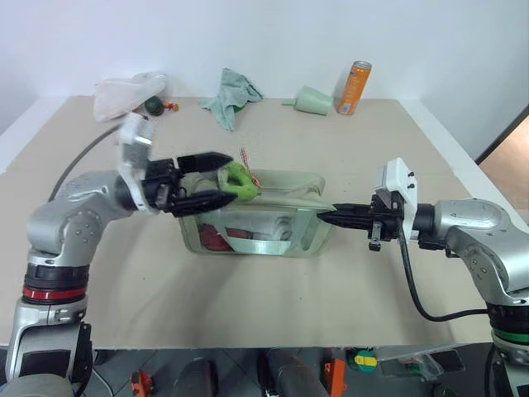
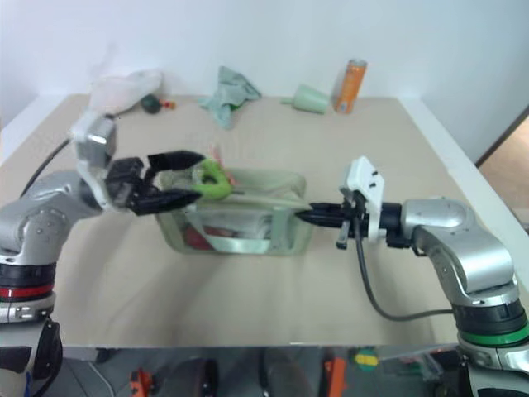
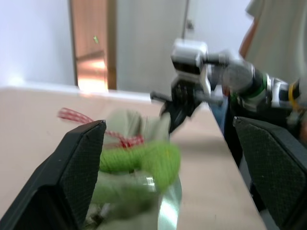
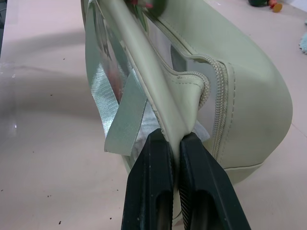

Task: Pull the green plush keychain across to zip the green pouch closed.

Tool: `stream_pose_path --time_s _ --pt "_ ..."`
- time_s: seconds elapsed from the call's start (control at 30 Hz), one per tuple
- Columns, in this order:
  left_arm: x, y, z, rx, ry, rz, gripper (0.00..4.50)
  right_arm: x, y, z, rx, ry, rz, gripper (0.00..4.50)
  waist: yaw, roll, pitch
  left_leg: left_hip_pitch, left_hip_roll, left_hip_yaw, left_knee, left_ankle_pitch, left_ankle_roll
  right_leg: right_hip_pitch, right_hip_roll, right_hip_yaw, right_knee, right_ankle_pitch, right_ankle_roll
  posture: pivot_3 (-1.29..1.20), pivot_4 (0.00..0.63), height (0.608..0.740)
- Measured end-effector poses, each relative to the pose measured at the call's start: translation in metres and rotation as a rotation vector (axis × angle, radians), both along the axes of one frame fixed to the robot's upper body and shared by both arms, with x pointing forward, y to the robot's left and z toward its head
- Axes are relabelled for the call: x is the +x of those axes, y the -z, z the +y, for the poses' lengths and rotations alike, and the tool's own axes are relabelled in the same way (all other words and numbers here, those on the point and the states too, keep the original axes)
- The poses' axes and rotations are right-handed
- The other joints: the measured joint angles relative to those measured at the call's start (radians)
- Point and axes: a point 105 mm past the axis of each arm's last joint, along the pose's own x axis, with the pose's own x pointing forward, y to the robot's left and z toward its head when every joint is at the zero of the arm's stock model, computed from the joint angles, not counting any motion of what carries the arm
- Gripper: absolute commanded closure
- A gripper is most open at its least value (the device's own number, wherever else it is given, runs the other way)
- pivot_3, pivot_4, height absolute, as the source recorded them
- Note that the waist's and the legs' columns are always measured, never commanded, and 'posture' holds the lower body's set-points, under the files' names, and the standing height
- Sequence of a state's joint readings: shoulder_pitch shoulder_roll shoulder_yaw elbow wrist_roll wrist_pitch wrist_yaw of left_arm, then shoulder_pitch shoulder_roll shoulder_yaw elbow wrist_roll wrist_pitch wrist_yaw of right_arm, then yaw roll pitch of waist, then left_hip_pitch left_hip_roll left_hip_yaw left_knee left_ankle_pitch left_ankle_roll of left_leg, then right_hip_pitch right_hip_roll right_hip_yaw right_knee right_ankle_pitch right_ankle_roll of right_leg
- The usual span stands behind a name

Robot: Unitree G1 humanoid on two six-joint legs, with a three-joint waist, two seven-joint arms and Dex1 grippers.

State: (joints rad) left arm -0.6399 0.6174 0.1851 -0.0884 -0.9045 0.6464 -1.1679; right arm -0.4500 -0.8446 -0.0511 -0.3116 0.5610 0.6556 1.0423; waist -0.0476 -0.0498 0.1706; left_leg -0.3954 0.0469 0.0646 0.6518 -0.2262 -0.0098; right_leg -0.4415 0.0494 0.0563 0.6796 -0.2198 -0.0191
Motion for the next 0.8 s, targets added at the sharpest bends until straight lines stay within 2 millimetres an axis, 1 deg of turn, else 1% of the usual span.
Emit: stream_pose_path --time_s 0.1,0.13,0.17,0.23,0.27,0.3,0.37,0.43,0.53,0.67,0.7,0.8 --pt "-0.003 -0.019 0.019 -0.078 -0.043 -0.009 0.03 0.0 0.0 0.001 -0.001 -0.003 0.0 4.5 -0.001 0.0 0.0 0.0 0.001 0.0 0.0 0.0 0.0 0.0 0.001 0.0 0.0 0.0 0.0 0.0 0.15 0.74" --pt "-0.004 -0.021 0.027 -0.07 -0.073 -0.017 0.03 0.0 0.0 0.001 0.0 -0.005 0.0 4.5 -0.001 0.0 0.0 0.0 0.001 0.0 0.0 0.0 0.0 0.0 0.001 0.0 0.0 0.0 0.0 0.0 0.15 0.74" --pt "-0.005 -0.019 0.035 -0.048 -0.108 -0.016 0.03 0.0 0.0 0.002 0.0 -0.007 0.001 4.5 -0.002 0.0 0.0 0.002 0.001 0.001 -0.001 0.0 0.0 0.0 0.001 0.001 0.0 0.0 0.0 0.0 0.15 0.74" --pt "-0.006 0.003 0.049 0.053 -0.173 0.026 0.03 0.0 0.0 0.003 0.002 -0.01 0.001 4.5 -0.003 0.0 0.0 0.003 0.0 0.001 -0.003 0.0 0.0 0.001 0.0 0.001 0.0 -0.001 -0.001 0.0 0.15 0.74" --pt "-0.007 0.022 0.054 0.114 -0.196 0.066 0.03 0.0 0.0 0.003 0.002 -0.009 0.0 4.5 -0.003 0.0 0.0 0.003 0.0 0.002 -0.004 0.0 0.0 0.0 0.0 0.001 0.0 -0.001 -0.002 0.0 0.15 0.74" --pt "-0.009 0.039 0.058 0.169 -0.207 0.107 0.03 0.001 0.0 0.002 0.001 -0.008 -0.001 4.5 -0.001 0.0 0.0 0.003 0.0 0.001 -0.004 0.0 0.0 0.0 0.0 0.001 0.0 -0.001 -0.003 0.0 0.15 0.74" --pt "-0.011 0.064 0.059 0.236 -0.207 0.158 0.03 0.002 0.0 0.002 0.0 -0.004 -0.002 4.5 0.0 0.0 0.0 0.003 0.0 0.001 -0.003 0.0 0.0 0.0 -0.001 0.0 0.0 -0.002 -0.003 0.0 0.15 0.74" --pt "-0.011 0.074 0.058 0.266 -0.21 0.172 0.03 0.002 -0.001 0.001 0.0 -0.003 -0.002 4.5 0.0 -0.001 0.0 0.002 0.0 0.001 -0.003 0.0 0.0 0.0 -0.001 0.0 0.0 -0.002 -0.003 0.0 0.15 0.74" --pt "-0.009 0.075 0.055 0.256 -0.22 0.162 0.03 0.002 -0.001 0.002 0.0 -0.006 -0.001 4.5 0.0 -0.001 0.0 0.003 0.0 0.002 -0.003 0.0 0.0 0.0 -0.001 0.0 0.0 -0.002 -0.003 0.0 0.15 0.74" --pt "-0.004 0.083 0.046 0.233 -0.21 0.188 0.03 0.002 -0.001 0.002 0.001 -0.009 -0.001 4.5 0.0 -0.001 0.0 0.002 0.0 0.002 -0.004 0.0 0.0 0.0 0.0 0.0 0.0 -0.002 -0.003 0.0 0.15 0.74" --pt "-0.002 0.084 0.044 0.228 -0.208 0.192 0.55 0.002 -0.001 0.002 0.001 -0.008 0.0 4.5 0.0 -0.001 0.0 0.002 0.0 0.001 -0.004 0.0 0.0 0.0 0.0 0.0 0.0 -0.002 -0.003 0.0 0.15 0.74" --pt "0.0 0.086 0.039 0.222 -0.192 0.201 1.49 0.002 -0.001 0.002 0.002 -0.007 0.002 4.5 -0.001 -0.001 0.0 0.002 0.0 0.001 -0.005 0.0 0.0 0.0 0.0 0.0 0.0 -0.002 -0.003 0.0 0.15 0.74"
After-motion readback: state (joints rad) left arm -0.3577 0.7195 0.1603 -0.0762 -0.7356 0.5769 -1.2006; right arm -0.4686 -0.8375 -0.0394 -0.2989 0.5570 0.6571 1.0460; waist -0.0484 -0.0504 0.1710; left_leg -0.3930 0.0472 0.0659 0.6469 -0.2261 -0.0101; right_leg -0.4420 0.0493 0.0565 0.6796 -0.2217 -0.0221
